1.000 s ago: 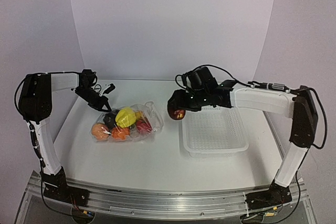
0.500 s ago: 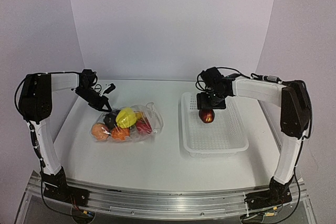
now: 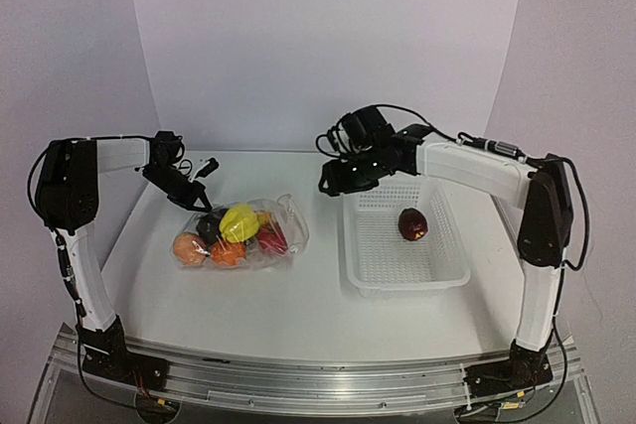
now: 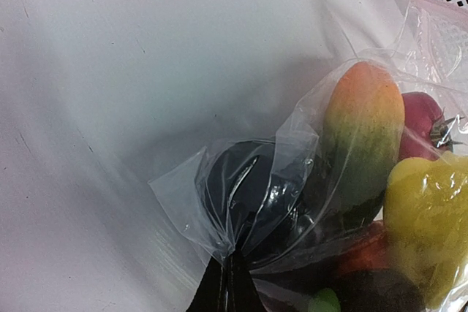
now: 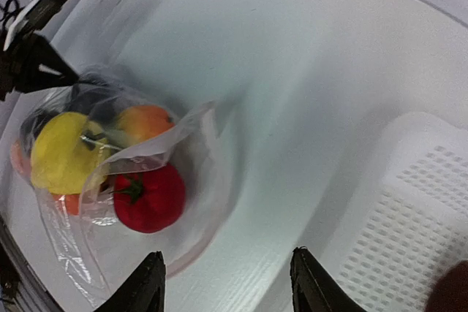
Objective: Open the zip-top bag and remove the fake food
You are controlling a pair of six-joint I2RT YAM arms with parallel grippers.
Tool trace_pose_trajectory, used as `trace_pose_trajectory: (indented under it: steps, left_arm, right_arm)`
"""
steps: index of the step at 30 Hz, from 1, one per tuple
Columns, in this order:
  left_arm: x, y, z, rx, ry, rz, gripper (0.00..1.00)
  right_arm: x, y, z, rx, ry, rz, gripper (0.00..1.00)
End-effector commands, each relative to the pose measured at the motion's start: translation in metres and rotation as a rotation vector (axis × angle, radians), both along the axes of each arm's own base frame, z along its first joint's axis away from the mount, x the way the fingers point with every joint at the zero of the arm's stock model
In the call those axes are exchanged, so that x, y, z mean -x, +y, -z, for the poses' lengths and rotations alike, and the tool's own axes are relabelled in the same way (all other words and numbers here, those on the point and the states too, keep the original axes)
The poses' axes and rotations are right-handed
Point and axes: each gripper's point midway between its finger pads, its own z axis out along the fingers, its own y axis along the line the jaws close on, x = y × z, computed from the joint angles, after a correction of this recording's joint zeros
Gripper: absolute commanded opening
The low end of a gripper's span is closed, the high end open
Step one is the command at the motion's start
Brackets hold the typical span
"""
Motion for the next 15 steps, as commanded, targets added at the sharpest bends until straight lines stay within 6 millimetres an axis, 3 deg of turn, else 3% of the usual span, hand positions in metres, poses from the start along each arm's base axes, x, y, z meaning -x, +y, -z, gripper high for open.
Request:
trace_pose_trajectory:
  steps: [1,6,10,15]
  left_arm:
    - [-0.001,0.001,-0.002,-0.007,-0.009,0.009,0.00]
    - [0.001,0.002,0.000,-0.008,0.000,0.008,0.00]
    - [0.002,0.001,0.000,-0.001,0.002,0.005,0.00]
    - [0.003,0.000,0.000,0.003,0.005,0.007,0.00]
  right_arm:
    - [0.023,0.063,0.026,-0.159,0.142,-0.155,0.54]
    - [0.044,0.110,0.048,-0.225,0.215,-0.253,0.53]
    - [0.043,0.123,0.071,-0.250,0.271,-0.228,0.52]
    - [0.049,0.144,0.076,-0.269,0.251,-0.281,0.60]
